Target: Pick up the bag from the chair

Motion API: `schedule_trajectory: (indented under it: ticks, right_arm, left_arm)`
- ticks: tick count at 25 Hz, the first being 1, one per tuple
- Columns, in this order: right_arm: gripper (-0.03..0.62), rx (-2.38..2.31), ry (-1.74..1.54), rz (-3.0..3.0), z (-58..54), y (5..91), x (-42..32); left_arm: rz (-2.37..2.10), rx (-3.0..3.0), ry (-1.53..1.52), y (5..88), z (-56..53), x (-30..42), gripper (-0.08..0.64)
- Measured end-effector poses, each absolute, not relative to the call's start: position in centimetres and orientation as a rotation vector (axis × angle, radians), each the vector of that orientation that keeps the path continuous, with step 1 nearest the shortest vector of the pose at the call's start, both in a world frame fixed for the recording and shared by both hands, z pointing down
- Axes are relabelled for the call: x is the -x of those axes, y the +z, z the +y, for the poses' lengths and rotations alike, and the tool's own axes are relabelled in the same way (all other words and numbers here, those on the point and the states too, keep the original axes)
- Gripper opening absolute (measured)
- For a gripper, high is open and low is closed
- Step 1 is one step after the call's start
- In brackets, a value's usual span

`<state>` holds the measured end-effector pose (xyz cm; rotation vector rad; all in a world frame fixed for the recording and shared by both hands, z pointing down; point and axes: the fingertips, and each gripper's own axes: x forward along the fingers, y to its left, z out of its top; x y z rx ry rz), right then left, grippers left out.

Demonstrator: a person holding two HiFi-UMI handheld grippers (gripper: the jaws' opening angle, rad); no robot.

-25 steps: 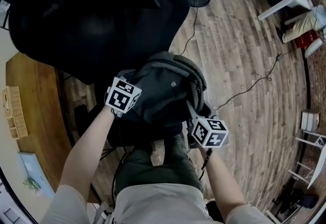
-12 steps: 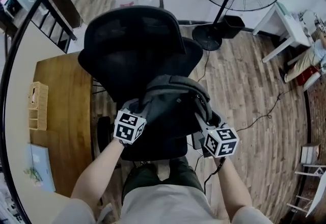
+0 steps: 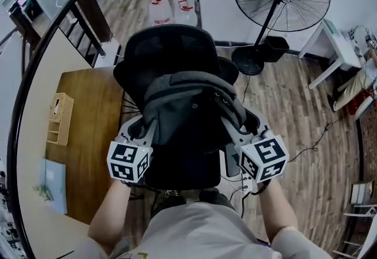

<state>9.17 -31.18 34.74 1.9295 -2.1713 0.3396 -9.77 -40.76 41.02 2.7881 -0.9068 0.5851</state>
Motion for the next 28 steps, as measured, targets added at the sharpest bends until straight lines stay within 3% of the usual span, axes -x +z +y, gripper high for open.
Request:
schedule_trajectory:
  ticks: [11,28]
  right_arm:
    - [0.199,-1.779,0.166,-2.368,-32.1,27.2,-3.2]
    - [0.201,-1.584,0.264,-2.449,-32.9,28.9,2.4]
  left_arm:
    - [-1.143,-2.783,0.442,33.8,-37.1,17.3,0.081]
    - [-1.242,-2.702,0.556,35.3,-35.1,23.2,0.081]
